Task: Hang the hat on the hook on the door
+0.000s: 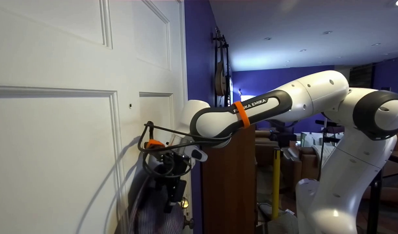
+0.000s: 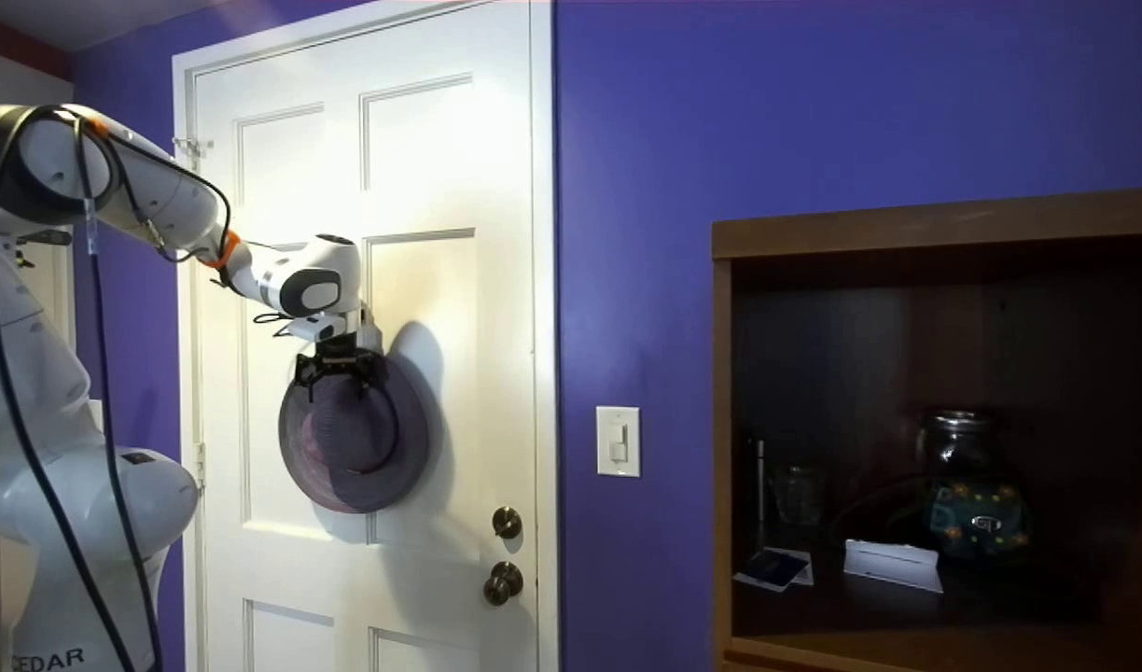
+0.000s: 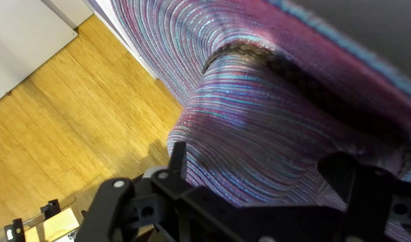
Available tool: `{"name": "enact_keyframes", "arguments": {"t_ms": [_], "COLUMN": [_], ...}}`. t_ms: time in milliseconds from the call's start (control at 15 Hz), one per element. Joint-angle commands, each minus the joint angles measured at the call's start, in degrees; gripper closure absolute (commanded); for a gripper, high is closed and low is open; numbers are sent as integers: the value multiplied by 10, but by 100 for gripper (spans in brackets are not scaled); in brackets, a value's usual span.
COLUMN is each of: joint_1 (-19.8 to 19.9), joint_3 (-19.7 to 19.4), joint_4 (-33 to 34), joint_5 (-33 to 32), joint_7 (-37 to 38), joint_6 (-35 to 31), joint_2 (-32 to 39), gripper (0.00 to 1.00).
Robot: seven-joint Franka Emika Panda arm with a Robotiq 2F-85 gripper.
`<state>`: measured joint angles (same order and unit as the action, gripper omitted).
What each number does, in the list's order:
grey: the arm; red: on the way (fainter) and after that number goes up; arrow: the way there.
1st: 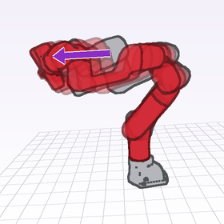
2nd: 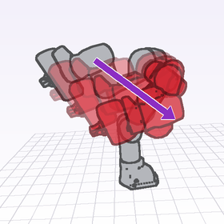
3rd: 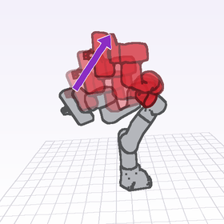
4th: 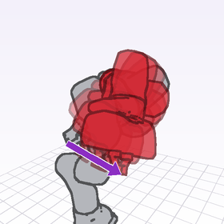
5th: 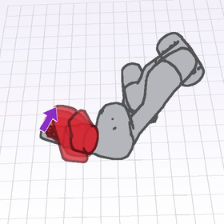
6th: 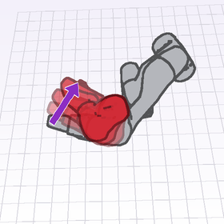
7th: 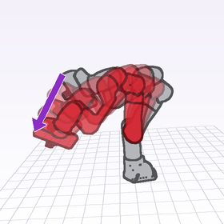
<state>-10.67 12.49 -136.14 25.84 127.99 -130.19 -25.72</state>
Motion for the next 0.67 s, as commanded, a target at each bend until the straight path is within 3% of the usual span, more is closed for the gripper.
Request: {"name": "enact_keyframes", "arguments": {"t_ms": [0,600], "joint_1": [10,12], "joint_3": [2,-1], "joint_4": [12,22], "joint_5": [-28,-39], "joint_7": [-9,-39], "joint_6": [42,62], "joint_2": [-22,-27], "gripper": [0,0]}}
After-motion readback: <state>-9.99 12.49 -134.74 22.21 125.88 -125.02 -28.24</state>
